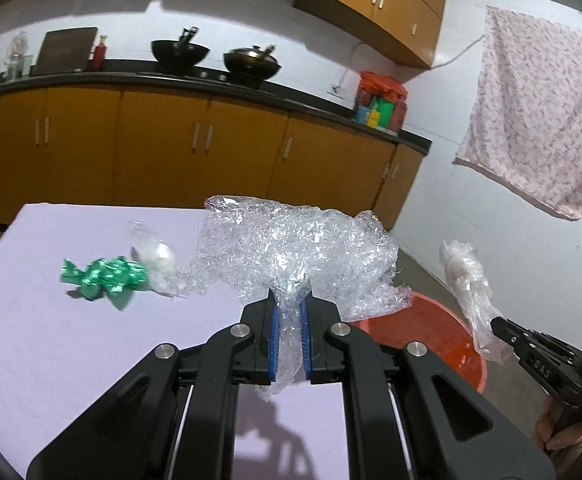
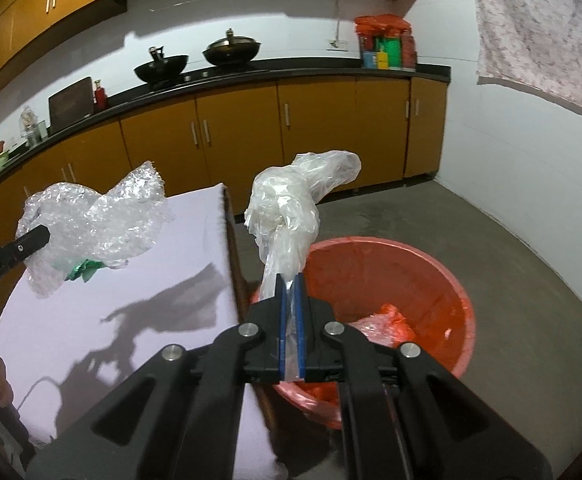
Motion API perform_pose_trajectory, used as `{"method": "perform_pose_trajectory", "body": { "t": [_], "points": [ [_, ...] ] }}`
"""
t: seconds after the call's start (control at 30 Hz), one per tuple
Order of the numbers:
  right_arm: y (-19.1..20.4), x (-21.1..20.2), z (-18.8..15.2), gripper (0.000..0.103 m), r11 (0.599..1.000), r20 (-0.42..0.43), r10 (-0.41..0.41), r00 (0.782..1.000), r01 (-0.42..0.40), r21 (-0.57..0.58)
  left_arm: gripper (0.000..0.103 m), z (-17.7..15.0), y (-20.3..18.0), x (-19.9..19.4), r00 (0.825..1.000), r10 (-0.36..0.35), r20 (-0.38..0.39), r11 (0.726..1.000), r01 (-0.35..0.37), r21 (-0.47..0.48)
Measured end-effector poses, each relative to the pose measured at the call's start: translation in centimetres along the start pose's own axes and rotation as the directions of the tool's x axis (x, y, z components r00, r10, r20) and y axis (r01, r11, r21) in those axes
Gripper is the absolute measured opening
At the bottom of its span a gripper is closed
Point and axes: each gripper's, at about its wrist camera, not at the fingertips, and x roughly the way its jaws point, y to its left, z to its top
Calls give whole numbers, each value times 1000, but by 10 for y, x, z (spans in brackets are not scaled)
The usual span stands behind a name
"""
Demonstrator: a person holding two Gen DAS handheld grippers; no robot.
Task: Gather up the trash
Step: 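Carry the bubble wrap and clear bag over the basket with both tools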
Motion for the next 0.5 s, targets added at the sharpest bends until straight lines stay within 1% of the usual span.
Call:
{"method": "perform_pose_trajectory", "body": {
  "t": [0.23, 0.5],
  "points": [
    [-19, -4, -1, 6, 999, 9, -29, 1000, 29, 25, 9, -5, -18, 9, 999, -40, -19, 999, 40, 15],
    [-28, -5, -4, 6, 998, 10, -42, 999, 42, 43, 9, -8, -37, 14, 997, -66, -36, 997, 68, 36]
  ]
}}
